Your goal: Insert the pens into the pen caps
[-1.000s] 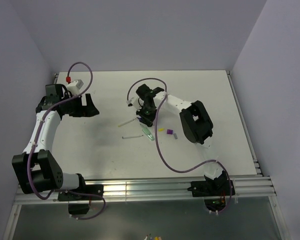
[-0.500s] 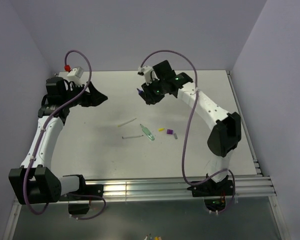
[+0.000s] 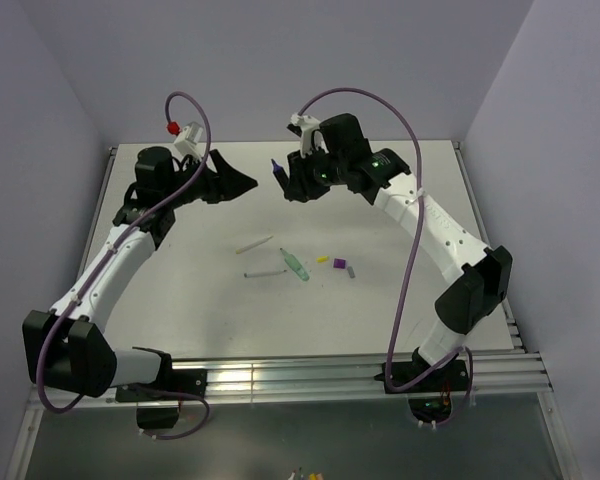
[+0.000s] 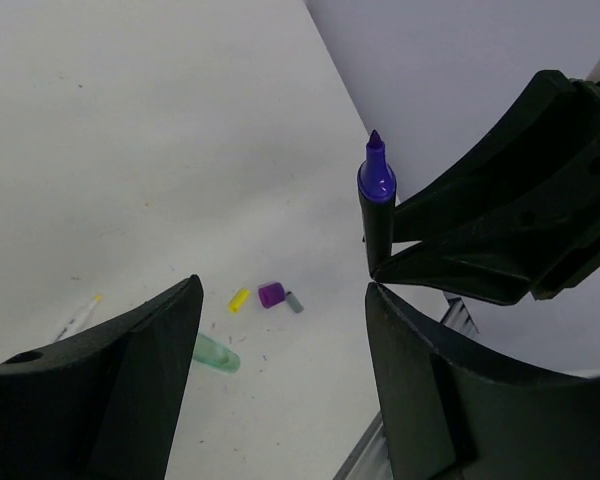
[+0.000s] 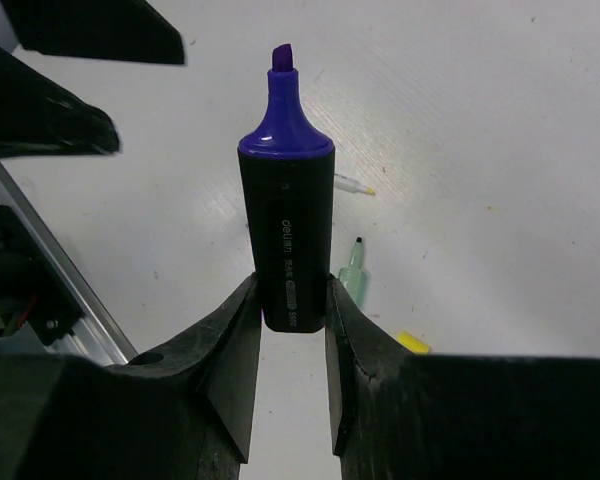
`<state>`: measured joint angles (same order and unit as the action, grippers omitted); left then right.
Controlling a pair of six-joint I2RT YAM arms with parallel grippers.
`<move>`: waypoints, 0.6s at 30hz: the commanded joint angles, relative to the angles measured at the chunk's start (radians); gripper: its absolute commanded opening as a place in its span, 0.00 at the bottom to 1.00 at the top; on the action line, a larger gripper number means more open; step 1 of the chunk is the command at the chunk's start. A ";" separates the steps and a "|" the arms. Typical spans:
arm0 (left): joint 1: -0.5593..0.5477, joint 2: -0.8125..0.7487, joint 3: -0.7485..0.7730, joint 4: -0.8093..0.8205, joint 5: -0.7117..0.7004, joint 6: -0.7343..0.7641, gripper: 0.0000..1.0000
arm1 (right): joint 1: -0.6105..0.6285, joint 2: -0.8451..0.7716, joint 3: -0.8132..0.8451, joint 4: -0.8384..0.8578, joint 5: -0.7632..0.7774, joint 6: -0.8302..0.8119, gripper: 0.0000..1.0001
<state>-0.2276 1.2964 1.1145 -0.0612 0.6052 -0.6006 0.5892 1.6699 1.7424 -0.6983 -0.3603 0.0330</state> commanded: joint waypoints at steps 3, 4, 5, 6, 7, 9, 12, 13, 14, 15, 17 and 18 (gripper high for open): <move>-0.035 0.026 -0.002 0.175 0.045 -0.157 0.73 | 0.029 -0.047 -0.004 0.068 -0.032 0.041 0.00; -0.036 0.029 -0.005 0.188 0.053 -0.171 0.73 | 0.034 -0.047 -0.006 0.069 -0.034 0.041 0.00; -0.038 0.030 -0.008 0.199 0.057 -0.183 0.73 | 0.037 -0.047 -0.006 0.071 -0.032 0.041 0.00; -0.042 0.033 -0.013 0.214 0.061 -0.197 0.73 | 0.041 -0.045 -0.007 0.071 -0.028 0.039 0.00; -0.045 0.037 -0.013 0.222 0.068 -0.202 0.72 | 0.050 -0.044 -0.007 0.074 -0.026 0.039 0.00; -0.052 0.038 -0.010 0.225 0.064 -0.206 0.72 | 0.055 -0.041 -0.009 0.075 -0.028 0.045 0.00; -0.056 0.049 -0.012 0.221 0.051 -0.217 0.70 | 0.067 -0.036 -0.007 0.079 -0.019 0.044 0.00; -0.059 0.050 -0.010 0.216 0.045 -0.214 0.70 | 0.072 -0.036 -0.006 0.082 -0.014 0.044 0.00; -0.064 0.056 -0.008 0.216 0.039 -0.208 0.70 | 0.083 -0.038 -0.006 0.083 0.000 0.042 0.00; -0.070 0.057 -0.007 0.215 0.031 -0.205 0.69 | 0.087 -0.033 -0.003 0.085 0.007 0.041 0.00; -0.078 0.067 -0.004 0.193 0.019 -0.193 0.67 | 0.096 -0.030 0.000 0.088 0.032 0.044 0.00; -0.085 0.066 -0.010 0.190 0.012 -0.194 0.67 | 0.104 -0.027 0.006 0.088 0.038 0.045 0.00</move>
<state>-0.2955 1.3533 1.1015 0.1081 0.6338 -0.7906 0.6724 1.6665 1.7412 -0.6651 -0.3561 0.0673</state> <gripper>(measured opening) 0.675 0.338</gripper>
